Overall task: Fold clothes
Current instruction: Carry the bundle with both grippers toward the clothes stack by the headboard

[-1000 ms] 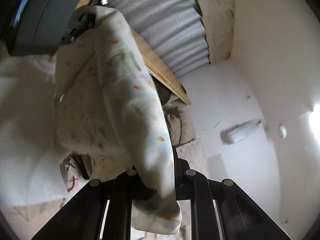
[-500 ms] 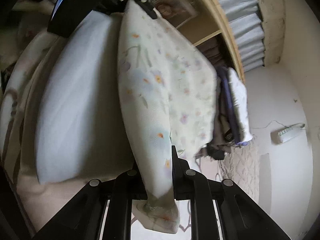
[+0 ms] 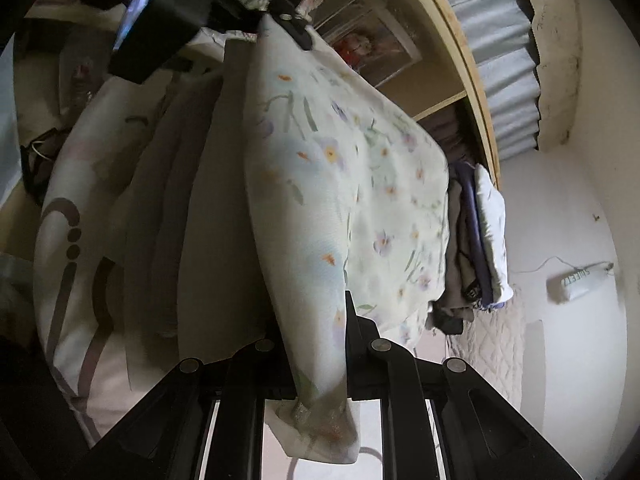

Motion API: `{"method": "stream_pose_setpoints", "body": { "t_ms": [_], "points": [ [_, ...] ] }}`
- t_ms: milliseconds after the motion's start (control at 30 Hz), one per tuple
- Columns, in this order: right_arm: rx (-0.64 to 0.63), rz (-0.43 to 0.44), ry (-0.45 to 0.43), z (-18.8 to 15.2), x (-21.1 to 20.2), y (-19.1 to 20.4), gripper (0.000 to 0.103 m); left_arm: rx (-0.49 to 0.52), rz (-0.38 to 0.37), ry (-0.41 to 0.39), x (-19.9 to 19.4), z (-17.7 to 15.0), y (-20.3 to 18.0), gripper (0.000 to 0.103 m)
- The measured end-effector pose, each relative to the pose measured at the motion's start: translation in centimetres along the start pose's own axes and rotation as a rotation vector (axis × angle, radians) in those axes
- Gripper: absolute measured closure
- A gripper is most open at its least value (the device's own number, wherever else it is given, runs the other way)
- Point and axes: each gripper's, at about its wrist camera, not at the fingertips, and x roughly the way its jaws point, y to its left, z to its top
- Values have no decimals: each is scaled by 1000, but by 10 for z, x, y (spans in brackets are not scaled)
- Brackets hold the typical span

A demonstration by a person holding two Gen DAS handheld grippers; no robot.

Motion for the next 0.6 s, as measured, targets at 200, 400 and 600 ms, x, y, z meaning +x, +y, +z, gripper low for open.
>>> {"method": "stream_pose_setpoints", "body": {
  "t_ms": [200, 400, 600],
  "points": [
    [45, 68, -24, -5, -9, -8, 81, -155, -89, 53, -8, -8, 9, 33],
    [216, 224, -77, -17, -30, -33, 44, -256, -262, 149, -23, -29, 17, 32],
    [347, 484, -124, -54, -56, -51, 44, -801, -507, 232, -19, -69, 98, 32]
  ]
}}
